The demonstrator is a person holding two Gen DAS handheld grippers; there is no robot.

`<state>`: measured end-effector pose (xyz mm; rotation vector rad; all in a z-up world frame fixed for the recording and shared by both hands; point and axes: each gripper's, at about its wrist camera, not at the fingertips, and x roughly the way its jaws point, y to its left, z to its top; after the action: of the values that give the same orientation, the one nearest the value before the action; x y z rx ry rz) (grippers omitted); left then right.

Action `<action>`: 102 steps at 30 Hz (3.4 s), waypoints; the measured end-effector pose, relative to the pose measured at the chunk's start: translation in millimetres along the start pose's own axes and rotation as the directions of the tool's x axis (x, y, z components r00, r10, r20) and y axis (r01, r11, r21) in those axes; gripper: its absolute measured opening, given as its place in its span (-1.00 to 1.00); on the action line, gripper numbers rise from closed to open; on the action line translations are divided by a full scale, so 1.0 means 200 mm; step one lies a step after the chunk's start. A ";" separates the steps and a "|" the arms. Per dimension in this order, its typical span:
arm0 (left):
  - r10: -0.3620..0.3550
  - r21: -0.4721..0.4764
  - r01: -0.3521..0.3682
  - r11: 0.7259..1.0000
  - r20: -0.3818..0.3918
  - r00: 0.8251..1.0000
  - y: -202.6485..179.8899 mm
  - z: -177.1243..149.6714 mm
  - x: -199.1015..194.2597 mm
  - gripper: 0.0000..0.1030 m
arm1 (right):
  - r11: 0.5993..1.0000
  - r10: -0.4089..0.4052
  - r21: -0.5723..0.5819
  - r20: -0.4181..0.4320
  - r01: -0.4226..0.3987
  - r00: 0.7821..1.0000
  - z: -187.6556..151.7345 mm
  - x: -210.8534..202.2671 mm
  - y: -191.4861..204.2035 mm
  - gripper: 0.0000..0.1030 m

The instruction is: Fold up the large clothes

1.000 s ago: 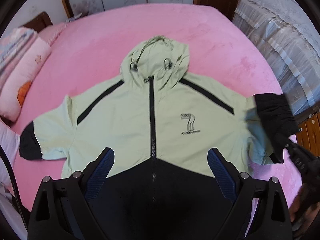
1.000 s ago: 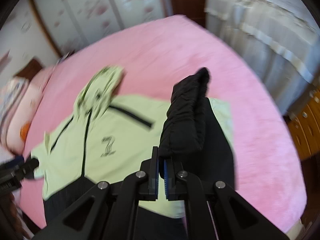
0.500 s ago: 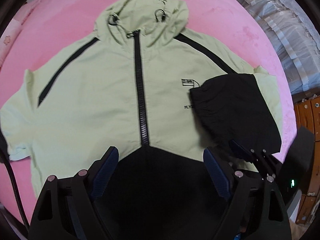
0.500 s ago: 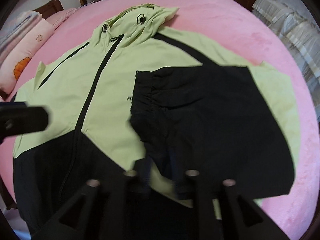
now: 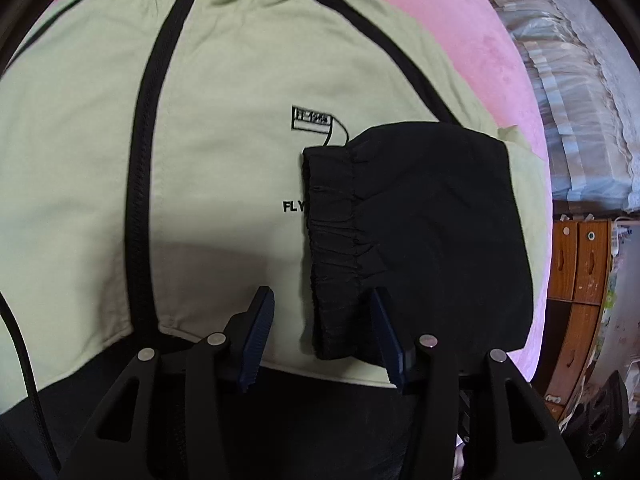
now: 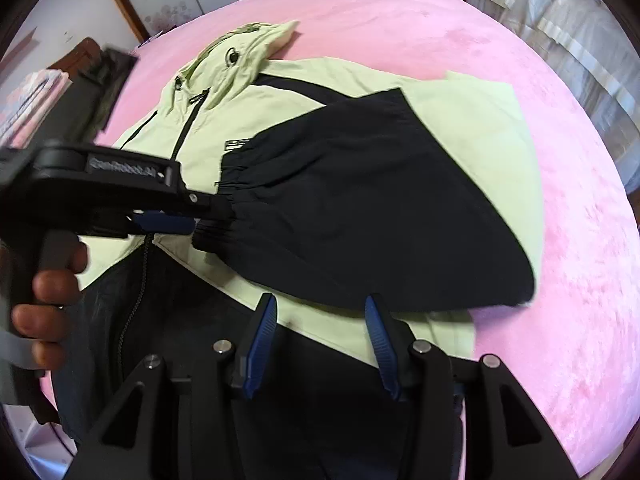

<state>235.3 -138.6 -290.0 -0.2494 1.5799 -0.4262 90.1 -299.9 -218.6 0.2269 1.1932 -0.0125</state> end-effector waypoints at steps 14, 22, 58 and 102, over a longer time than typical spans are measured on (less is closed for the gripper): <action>0.019 0.141 -0.041 0.989 0.153 0.988 -0.39 0.09 -0.24 -0.90 | 0.996 -0.045 0.081 -0.030 0.047 0.999 -0.08 -0.02 -0.24 -0.10; 0.088 0.123 -0.158 0.980 0.442 0.893 -0.35 0.30 -0.73 -0.91 | 0.974 -0.184 0.140 0.024 0.179 0.983 0.01 0.01 -0.42 -0.09; 0.485 -0.123 -0.471 0.874 0.294 0.823 0.57 0.31 -0.46 -0.84 | 0.992 -0.043 0.123 0.053 0.036 0.998 0.70 0.20 -0.46 -0.22; 0.463 -0.038 -0.473 0.880 0.288 0.838 0.08 -0.03 -0.19 -0.67 | 0.981 -0.123 -0.143 0.084 0.134 0.989 0.29 0.32 0.20 -0.73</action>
<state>233.2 -107.7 -262.7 0.1060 1.2846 -0.0263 172.8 -264.7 -250.8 0.0186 1.1270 -0.0448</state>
